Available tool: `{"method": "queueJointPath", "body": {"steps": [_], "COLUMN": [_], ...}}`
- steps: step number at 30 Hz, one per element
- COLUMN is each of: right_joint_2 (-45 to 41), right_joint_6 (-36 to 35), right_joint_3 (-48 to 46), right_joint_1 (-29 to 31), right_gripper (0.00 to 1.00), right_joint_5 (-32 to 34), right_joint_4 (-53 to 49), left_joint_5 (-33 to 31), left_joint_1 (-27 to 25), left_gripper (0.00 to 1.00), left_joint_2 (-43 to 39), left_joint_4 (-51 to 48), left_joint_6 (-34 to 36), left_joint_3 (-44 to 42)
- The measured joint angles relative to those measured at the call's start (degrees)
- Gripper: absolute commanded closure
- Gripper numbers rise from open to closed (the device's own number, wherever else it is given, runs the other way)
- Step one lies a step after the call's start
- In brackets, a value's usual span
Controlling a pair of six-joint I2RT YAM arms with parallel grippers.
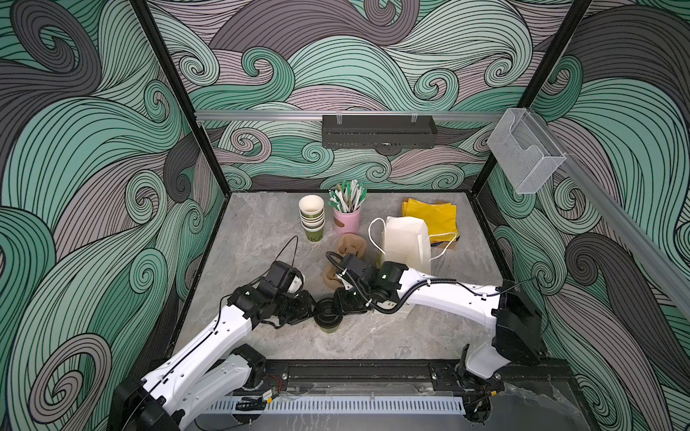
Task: Pack the takeout coffee
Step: 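Push the right gripper around the lid edge to seat it fully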
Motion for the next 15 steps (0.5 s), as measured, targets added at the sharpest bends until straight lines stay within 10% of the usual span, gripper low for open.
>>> {"method": "queueJointPath", "body": {"steps": [15], "right_joint_2": [0.15], "right_joint_6": [-0.11], "right_joint_3": [0.66], "right_joint_1": [0.00], "right_gripper": [0.47], "right_joint_5": [0.39], "right_joint_4": [-0.52], "left_joint_5": [-0.02], "left_joint_1": [0.00], "left_gripper": [0.57], "left_joint_2": [-0.04], "left_joint_4": [-0.09], "left_joint_6": [0.35], "left_joint_3": [0.07]}}
